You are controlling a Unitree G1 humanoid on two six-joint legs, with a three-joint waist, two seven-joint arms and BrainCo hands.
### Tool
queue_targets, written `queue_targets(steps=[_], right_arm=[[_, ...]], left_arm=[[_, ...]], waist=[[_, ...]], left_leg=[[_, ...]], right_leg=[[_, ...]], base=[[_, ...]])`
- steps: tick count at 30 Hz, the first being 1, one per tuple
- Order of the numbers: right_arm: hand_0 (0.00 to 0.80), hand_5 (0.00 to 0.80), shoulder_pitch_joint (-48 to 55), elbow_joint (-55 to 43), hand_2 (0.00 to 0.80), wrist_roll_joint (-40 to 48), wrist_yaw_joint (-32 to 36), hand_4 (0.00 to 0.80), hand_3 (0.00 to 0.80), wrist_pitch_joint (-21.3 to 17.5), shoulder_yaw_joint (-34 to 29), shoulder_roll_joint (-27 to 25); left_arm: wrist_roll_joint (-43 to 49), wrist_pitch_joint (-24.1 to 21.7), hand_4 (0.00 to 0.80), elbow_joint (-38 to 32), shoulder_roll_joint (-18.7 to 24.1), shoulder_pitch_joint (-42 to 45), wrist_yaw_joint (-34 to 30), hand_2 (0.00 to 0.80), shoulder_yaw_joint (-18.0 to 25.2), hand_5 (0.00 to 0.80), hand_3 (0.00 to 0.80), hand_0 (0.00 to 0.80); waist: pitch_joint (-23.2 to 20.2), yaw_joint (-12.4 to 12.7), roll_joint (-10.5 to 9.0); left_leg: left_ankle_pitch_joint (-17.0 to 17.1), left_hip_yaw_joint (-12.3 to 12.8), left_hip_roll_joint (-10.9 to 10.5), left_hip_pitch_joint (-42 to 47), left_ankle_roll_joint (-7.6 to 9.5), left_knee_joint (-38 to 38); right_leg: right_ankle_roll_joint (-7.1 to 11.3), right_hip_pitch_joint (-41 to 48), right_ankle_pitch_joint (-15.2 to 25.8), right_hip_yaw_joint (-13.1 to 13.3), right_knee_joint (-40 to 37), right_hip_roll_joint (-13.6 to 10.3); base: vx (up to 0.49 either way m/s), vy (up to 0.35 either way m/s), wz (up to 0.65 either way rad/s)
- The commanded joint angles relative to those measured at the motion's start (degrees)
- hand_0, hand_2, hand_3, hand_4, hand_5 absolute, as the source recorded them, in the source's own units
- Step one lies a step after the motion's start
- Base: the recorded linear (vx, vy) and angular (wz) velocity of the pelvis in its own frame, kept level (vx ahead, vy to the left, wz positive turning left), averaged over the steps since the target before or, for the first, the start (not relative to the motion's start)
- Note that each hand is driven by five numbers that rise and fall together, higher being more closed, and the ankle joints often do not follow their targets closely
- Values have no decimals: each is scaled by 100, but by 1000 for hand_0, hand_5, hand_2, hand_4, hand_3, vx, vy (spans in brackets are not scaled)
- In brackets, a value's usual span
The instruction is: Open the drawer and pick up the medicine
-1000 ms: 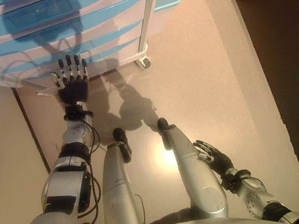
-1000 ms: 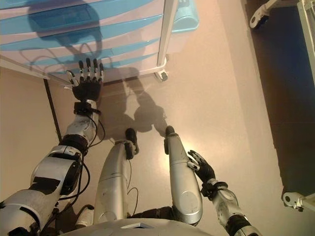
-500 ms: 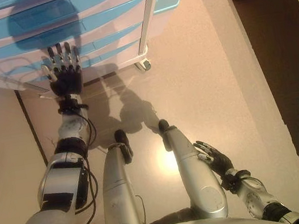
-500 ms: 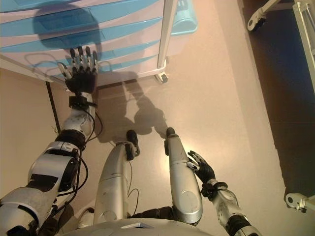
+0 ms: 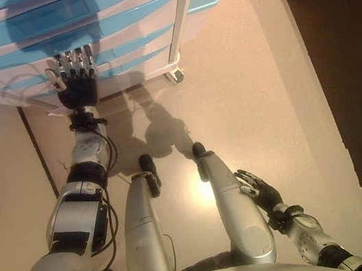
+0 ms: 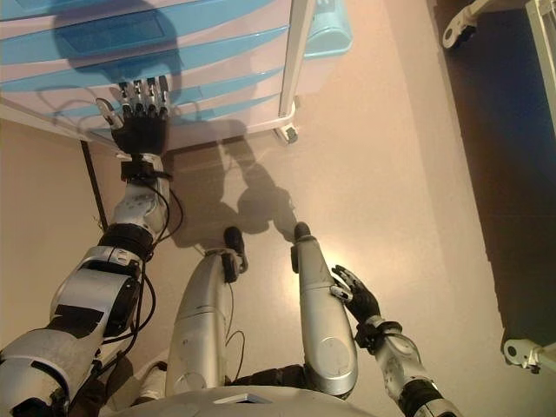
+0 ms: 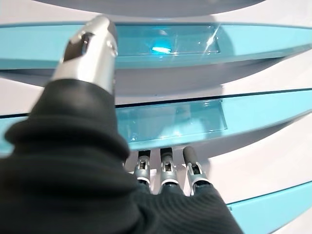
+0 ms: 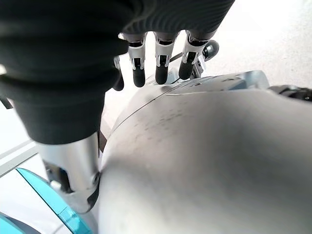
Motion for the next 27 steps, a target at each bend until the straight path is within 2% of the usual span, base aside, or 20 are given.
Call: queue_targets(steps=[1, 6, 7, 9, 14, 27], right_arm=[[0, 0, 193, -77, 0, 84, 136, 0, 0, -113, 212, -189], [0, 0, 185, 34, 0, 97, 237, 0, 0, -155, 173, -238], [0, 0, 181, 46, 0, 102, 243, 0, 0, -155, 169, -241], [0, 0, 166, 119, 0, 85, 290, 0, 0, -185, 137, -244], [0, 0, 138, 186, 0, 76, 323, 0, 0, -197, 128, -240], [0, 0, 188, 70, 0, -79, 167, 0, 0, -210, 112, -162]], left_arm=[[-42, -233, 0, -641, 173, -653, -324, 0, -69, 0, 0, 0], [-157, -280, 0, -777, 249, -804, -876, 0, -96, 0, 0, 0], [-163, -305, 85, -804, 241, -801, -918, 85, -103, 85, 85, 85], [-169, -433, 800, -915, 207, -777, -1092, 800, -139, 800, 800, 800], [-123, -525, 800, -1015, 135, -727, -1194, 800, -162, 800, 800, 800], [297, -398, 800, -977, 64, -237, -1547, 800, -75, 800, 800, 800]], waist=[[-197, -30, 296], [-197, -27, 312], [-197, -24, 316], [-197, -14, 327], [-197, 17, 336], [-197, 153, 318]], left_leg=[[-313, 365, -381, 702, 419, -1187], [-309, 366, -395, 734, 401, -1192], [-306, 365, -398, 736, 399, -1194], [-297, 367, -399, 753, 386, -1202], [-250, 355, -393, 814, 359, -1277], [-139, 250, -337, 901, 275, -1404]], right_leg=[[-297, -310, 642, -150, -91, 423], [-327, -249, 608, -151, -151, 390], [-331, -243, 605, -153, -156, 387], [-348, -216, 589, -156, -177, 373], [-378, -135, 542, -182, -235, 354], [-458, 70, 388, -313, -396, 301]], base=[[0, 0, 0], [7, 9, -2], [0, 0, 0], [0, 0, 0], [0, 0, 0], [-8, -11, 2]])
